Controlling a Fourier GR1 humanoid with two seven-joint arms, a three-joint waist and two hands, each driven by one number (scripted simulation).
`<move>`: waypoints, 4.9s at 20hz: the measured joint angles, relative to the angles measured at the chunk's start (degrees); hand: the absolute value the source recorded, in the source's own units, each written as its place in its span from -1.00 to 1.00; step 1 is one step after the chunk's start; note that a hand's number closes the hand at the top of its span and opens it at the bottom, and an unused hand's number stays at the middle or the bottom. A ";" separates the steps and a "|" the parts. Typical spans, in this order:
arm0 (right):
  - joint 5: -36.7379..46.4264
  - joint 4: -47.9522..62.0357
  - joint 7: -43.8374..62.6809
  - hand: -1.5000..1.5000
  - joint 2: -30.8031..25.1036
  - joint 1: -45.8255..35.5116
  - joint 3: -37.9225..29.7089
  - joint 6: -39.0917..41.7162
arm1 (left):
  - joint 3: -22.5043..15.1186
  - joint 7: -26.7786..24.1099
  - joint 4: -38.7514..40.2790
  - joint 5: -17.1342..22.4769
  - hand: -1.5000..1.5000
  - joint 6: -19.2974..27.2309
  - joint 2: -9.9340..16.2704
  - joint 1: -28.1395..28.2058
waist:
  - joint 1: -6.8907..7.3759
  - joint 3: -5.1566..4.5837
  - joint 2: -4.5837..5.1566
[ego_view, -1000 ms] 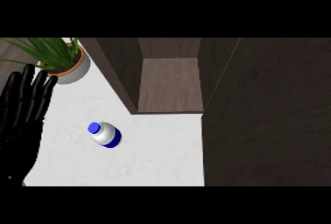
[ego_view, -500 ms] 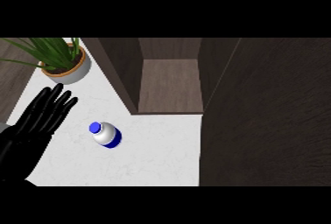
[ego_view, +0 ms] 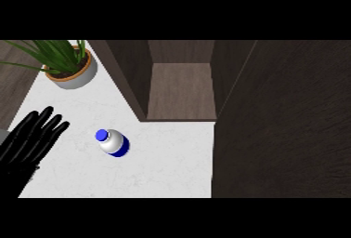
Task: Pick up the bottled water, place it into the cabinet and close the cabinet
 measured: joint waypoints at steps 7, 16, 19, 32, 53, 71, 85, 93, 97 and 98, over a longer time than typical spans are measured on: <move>0.68 -0.74 -3.02 -1.00 0.61 5.39 2.01 1.49 | 0.05 -3.25 2.06 -5.17 -1.00 -1.24 -2.59 2.55 | -0.19 -0.02 0.00; 1.44 -1.20 -8.78 -1.00 0.20 13.18 2.63 4.72 | 2.38 -11.43 15.19 -13.24 -1.00 -1.34 -4.31 -1.23 | -0.70 -0.04 0.03; 1.99 -1.75 -11.08 -1.00 0.13 15.62 3.41 5.76 | 2.86 -15.07 22.32 -15.61 -1.00 -1.89 -4.32 -4.11 | -0.92 -0.05 0.06; 3.04 -3.30 -17.28 -1.00 -0.88 23.92 3.86 8.93 | 4.25 -34.38 52.30 -25.36 -1.00 -0.53 -5.48 -13.40 | -1.29 -0.09 0.15; 4.62 -3.58 -22.63 -1.00 -1.50 30.13 4.48 11.16 | 4.88 -57.30 94.44 -31.41 1.00 -1.67 -6.53 -28.48 | -1.64 -0.18 0.44; 5.94 -3.16 -24.22 -1.00 -1.27 31.30 6.11 11.28 | 7.75 -61.62 103.14 -27.76 1.00 -1.96 -8.63 -33.43 | -1.17 -0.13 0.34; 6.07 -3.09 -24.88 -1.00 -1.33 32.56 5.56 11.69 | 3.41 -62.36 94.91 -14.51 1.00 7.36 -14.40 -30.30 | -0.21 0.09 -0.26; 5.96 -3.26 -23.69 -1.00 -0.82 31.50 6.06 11.07 | -9.96 -53.59 83.61 -3.05 1.00 16.97 -14.98 -32.29 | -0.29 0.04 -0.33; 5.87 -3.15 -23.12 -1.00 -0.67 30.97 5.95 10.86 | -16.52 -50.52 77.03 -2.20 1.00 26.50 -14.70 -32.10 | -0.15 0.03 -0.21; 5.82 -3.14 -23.03 -1.00 -0.71 30.54 5.57 10.83 | -18.14 -49.67 75.78 -1.61 1.00 28.62 -14.78 -32.94 | -0.28 0.02 -0.16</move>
